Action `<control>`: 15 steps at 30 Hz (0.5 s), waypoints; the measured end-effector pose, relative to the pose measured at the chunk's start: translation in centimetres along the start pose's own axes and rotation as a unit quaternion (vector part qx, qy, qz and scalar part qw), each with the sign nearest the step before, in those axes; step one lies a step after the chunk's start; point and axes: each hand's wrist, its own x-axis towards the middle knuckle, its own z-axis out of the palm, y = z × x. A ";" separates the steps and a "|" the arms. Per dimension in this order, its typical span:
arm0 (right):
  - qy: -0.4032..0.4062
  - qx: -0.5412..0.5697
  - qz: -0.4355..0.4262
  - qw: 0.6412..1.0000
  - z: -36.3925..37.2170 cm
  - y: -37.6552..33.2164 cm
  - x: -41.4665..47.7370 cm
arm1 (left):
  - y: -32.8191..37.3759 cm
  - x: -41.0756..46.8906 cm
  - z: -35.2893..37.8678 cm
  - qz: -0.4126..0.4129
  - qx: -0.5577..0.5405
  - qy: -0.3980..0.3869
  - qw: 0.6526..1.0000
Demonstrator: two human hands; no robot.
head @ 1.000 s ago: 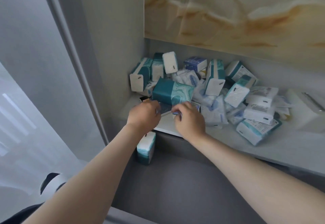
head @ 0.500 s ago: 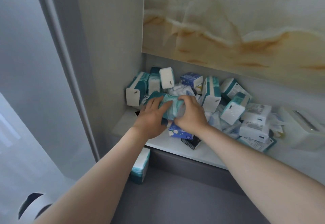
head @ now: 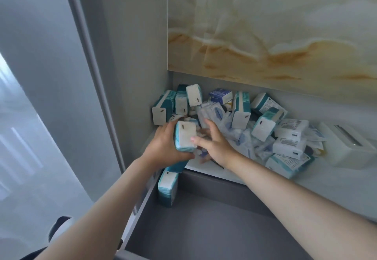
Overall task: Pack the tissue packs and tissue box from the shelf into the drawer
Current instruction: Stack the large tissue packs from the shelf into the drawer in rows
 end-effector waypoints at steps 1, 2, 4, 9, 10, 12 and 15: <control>-0.016 0.050 0.039 0.998 0.3 0.1 -0.5 | 0.1 -0.7 -0.1 -0.011 0.003 -0.006 1.000; -0.038 0.061 0.055 0.996 0.5 0.2 -1.1 | 0.3 -1.5 -0.2 -0.009 0.015 -0.016 1.000; -0.084 -0.007 0.043 0.996 1.0 0.6 -2.4 | 0.5 -2.8 -0.1 0.008 0.038 -0.057 0.998; -0.112 -0.188 0.043 0.975 1.9 2.6 -4.2 | -0.9 -4.6 0.6 -0.054 0.056 -0.240 0.968; -0.119 -0.213 0.056 0.968 2.0 3.2 -4.5 | -1.7 -4.8 0.7 -0.062 0.079 -0.273 0.957; -0.135 -0.268 0.072 0.951 2.3 4.8 -4.9 | -3.1 -5.1 0.9 -0.068 0.140 -0.311 0.938; -0.115 -0.342 0.089 0.928 3.2 7.8 -5.0 | -5.1 -5.7 2.0 -0.074 0.203 -0.308 0.926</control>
